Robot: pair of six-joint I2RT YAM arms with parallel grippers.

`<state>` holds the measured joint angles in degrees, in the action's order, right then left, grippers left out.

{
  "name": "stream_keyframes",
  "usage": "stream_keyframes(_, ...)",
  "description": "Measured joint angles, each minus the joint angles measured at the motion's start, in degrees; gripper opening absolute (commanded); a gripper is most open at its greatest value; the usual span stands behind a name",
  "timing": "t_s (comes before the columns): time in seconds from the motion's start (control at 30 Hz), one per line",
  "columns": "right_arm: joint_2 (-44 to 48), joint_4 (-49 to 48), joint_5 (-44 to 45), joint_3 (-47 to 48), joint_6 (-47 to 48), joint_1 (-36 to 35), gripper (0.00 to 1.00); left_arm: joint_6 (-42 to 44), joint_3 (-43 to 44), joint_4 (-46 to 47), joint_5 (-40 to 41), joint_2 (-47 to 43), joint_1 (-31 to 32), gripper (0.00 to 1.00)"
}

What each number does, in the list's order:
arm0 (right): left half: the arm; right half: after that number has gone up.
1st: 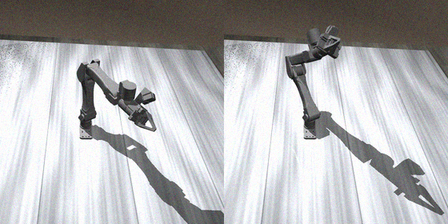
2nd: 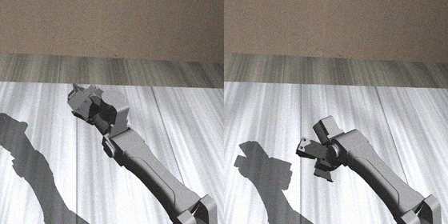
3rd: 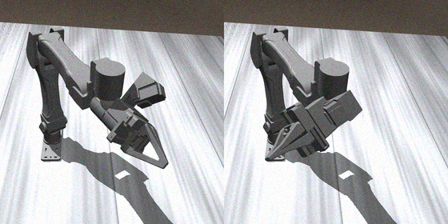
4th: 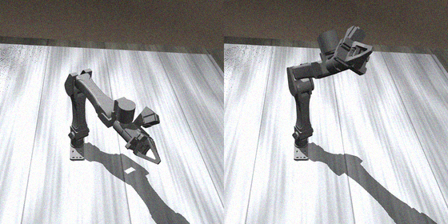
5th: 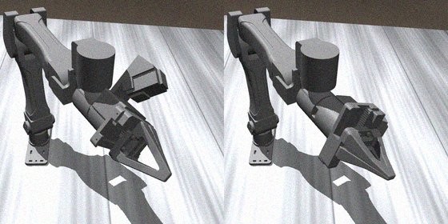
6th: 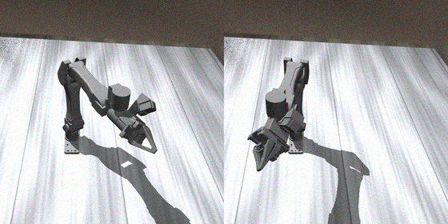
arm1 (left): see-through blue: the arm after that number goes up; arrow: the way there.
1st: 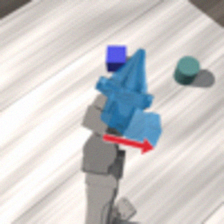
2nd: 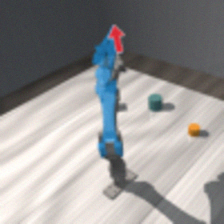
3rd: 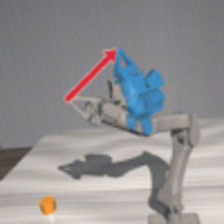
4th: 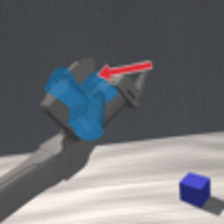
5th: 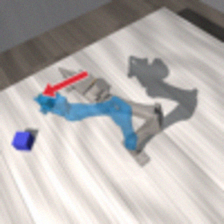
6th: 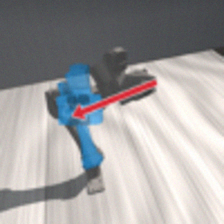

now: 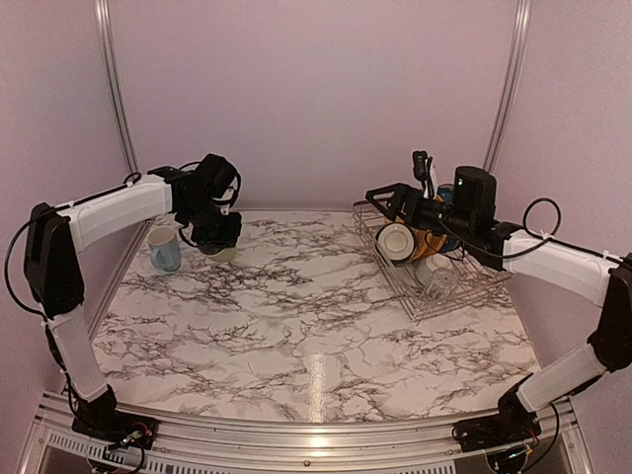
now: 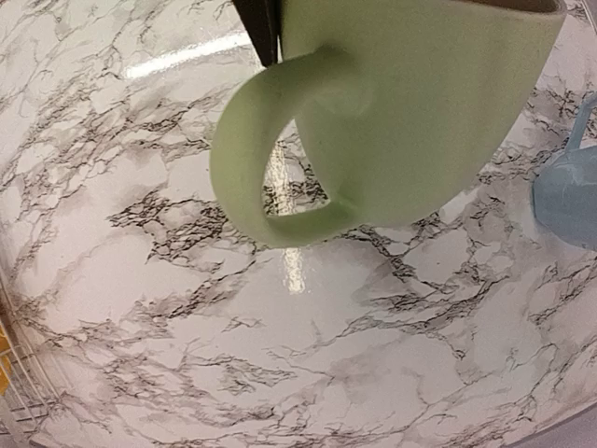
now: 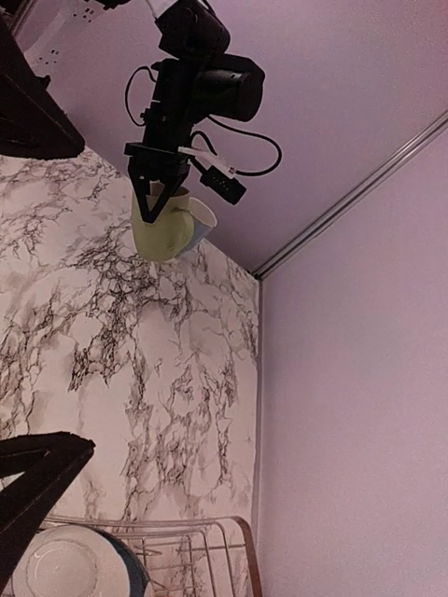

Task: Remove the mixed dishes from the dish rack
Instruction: Place the cup at the corner of the board.

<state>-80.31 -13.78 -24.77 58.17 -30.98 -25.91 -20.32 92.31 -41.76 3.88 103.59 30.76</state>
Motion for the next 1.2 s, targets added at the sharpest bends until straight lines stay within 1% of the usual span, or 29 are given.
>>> stream_keyframes(0.1,1.14,2.58,1.84,0.09,2.27,0.0,0.98,1.75,3.98,-4.79,4.2,5.01,-0.94,0.0)
stream_keyframes(0.2,1.62,4.72,3.26,0.09,3.69,0.0,0.99,2.84,7.04,-7.76,6.51,8.07,-2.05,0.0)
stream_keyframes(0.43,2.54,7.54,5.11,-0.2,5.14,0.02,0.98,3.8,12.39,-9.4,7.04,12.33,-5.38,0.0)
stream_keyframes(0.57,3.58,7.98,6.16,-0.61,5.6,0.02,0.99,2.97,16.02,-10.6,6.6,16.55,-8.44,0.0)
stream_keyframes(0.63,3.74,8.07,6.49,-0.61,5.77,0.07,0.99,1.77,16.61,-10.62,6.36,17.99,-9.53,0.0)
stream_keyframes(0.77,3.78,8.04,7.13,-0.79,5.77,0.07,0.98,-0.55,17.18,-11.67,6.14,19.15,-10.97,0.04)
stream_keyframes(0.93,3.82,7.98,7.13,-1.22,5.73,0.07,0.98,-2.25,19.58,-12.52,5.66,20.9,-11.04,0.04)
stream_keyframes(1.2,3.89,7.85,7.19,-1.77,5.7,0.07,0.99,-2.67,19.8,-13.09,5.68,22.77,-10.99,0.05)
